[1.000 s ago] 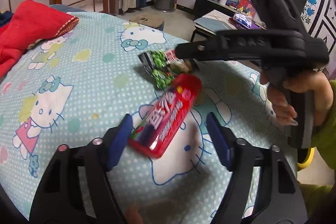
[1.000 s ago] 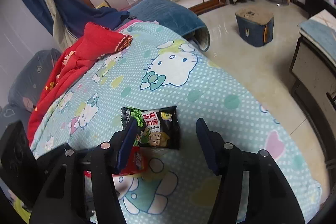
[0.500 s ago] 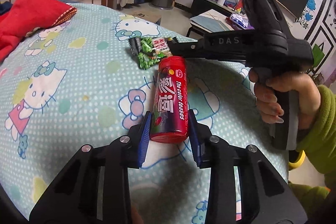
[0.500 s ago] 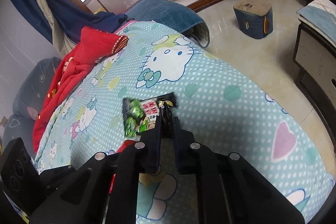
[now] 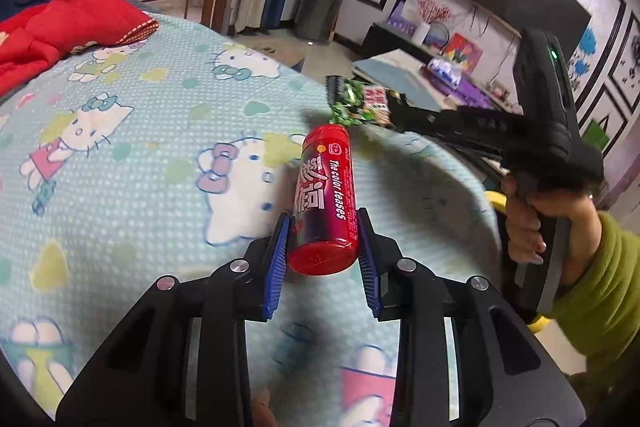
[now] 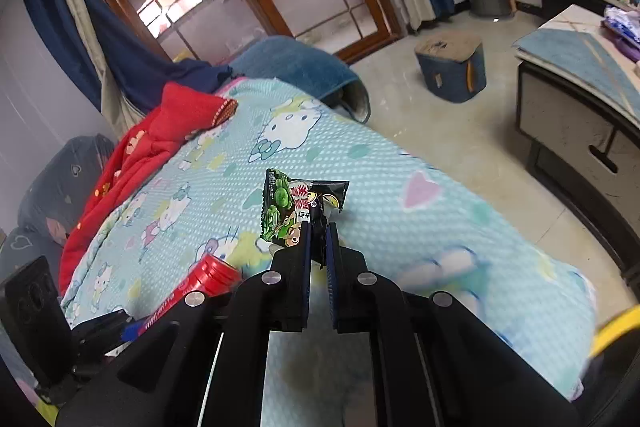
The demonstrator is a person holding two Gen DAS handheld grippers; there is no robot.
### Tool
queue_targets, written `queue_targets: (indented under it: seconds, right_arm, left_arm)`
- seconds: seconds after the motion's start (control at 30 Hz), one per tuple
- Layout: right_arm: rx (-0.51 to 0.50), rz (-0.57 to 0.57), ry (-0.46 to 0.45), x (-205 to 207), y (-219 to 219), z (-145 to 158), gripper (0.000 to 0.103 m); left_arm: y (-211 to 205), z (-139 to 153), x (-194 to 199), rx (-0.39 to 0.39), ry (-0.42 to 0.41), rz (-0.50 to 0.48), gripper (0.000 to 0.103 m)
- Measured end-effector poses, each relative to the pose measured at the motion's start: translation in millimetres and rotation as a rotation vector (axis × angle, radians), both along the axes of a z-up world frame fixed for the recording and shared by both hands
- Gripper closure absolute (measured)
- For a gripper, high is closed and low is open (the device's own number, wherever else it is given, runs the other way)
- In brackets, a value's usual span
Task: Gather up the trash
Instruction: 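Carry the red candy tube and green snack packet over the yellow bin with both grippers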
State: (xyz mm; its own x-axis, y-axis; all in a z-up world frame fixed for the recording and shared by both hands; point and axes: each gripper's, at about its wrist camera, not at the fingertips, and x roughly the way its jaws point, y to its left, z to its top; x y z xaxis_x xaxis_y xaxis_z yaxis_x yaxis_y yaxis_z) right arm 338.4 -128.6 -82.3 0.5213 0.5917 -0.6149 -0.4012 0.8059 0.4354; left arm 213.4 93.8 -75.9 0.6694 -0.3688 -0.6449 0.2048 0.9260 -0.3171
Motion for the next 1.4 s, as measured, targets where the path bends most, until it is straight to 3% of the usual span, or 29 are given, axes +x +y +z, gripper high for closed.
queue_targets:
  seconds: [0.2, 0.33, 0.87, 1.4]
  right_arm:
    - [-0.028, -0.039, -0.065, -37, -35, 17, 0.096]
    - [-0.058, -0.062, -0.112, -63, -58, 24, 0.096]
    - [-0.078, -0.143, -0.146, -114, -121, 34, 0.096]
    - [-0.1, -0.252, -0.154, -151, -187, 32, 0.096]
  left_arm:
    - [-18, 14, -20, -0.054, -0.047, 0.01, 0.078]
    - [-34, 23, -24, -0.044, -0.074, -0.011, 0.078]
    - [-83, 50, -36, -0.023, -0.155, -0.059, 0.082]
    - [-147, 56, -40, 0.019, -0.185, -0.194, 0.082]
